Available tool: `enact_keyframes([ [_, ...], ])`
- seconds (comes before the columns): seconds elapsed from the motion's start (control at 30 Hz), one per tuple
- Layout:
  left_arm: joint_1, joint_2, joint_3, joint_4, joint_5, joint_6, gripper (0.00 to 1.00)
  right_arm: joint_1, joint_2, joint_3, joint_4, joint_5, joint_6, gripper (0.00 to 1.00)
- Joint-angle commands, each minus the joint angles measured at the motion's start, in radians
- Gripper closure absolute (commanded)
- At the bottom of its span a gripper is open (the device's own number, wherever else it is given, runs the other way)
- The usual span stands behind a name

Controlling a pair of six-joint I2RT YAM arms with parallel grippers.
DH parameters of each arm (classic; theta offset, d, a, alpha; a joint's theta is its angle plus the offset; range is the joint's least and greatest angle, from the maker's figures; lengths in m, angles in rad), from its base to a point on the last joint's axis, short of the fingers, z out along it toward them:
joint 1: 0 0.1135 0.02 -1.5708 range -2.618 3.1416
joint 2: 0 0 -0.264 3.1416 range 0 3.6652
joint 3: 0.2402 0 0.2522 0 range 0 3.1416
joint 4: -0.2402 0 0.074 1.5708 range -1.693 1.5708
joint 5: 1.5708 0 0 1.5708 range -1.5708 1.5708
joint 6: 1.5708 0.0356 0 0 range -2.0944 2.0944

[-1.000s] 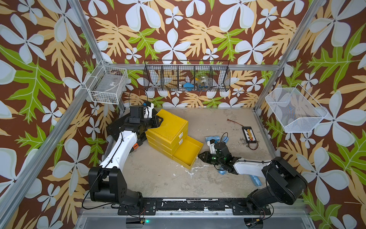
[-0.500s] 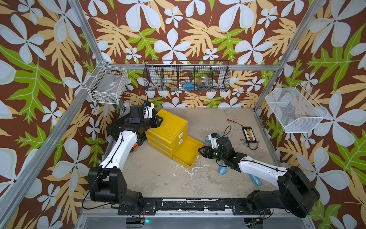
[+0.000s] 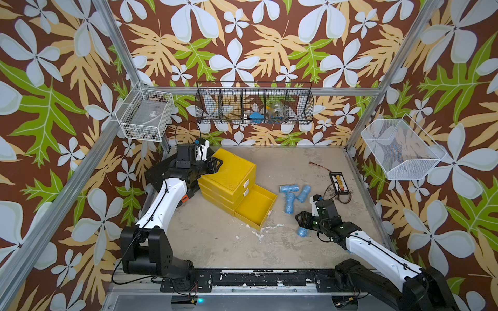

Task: Sort the rolls of trash bags by color and place them into the drawer
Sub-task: Pick up the roll of trash bags from the center of the board.

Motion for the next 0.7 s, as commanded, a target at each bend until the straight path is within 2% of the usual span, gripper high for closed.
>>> enact_keyframes([
  [0.0,0.001,0.001,-0.006,-0.042,0.007,-0.004,0.63,-0.014,0.015,-0.02,0.011,-0.014,-0.009,0.35],
  [0.23,0.001,0.001,-0.011,-0.046,0.005,0.001,0.63,-0.021,0.105,-0.015,0.066,-0.017,0.0,0.32],
  [0.37,0.0,-0.001,-0.014,-0.047,0.003,-0.001,0.63,-0.029,0.128,0.007,0.028,-0.002,-0.023,0.35],
  [0.67,0.001,0.001,-0.009,-0.043,0.004,-0.002,0.63,-0.03,-0.065,0.1,-0.134,0.045,-0.042,0.35],
])
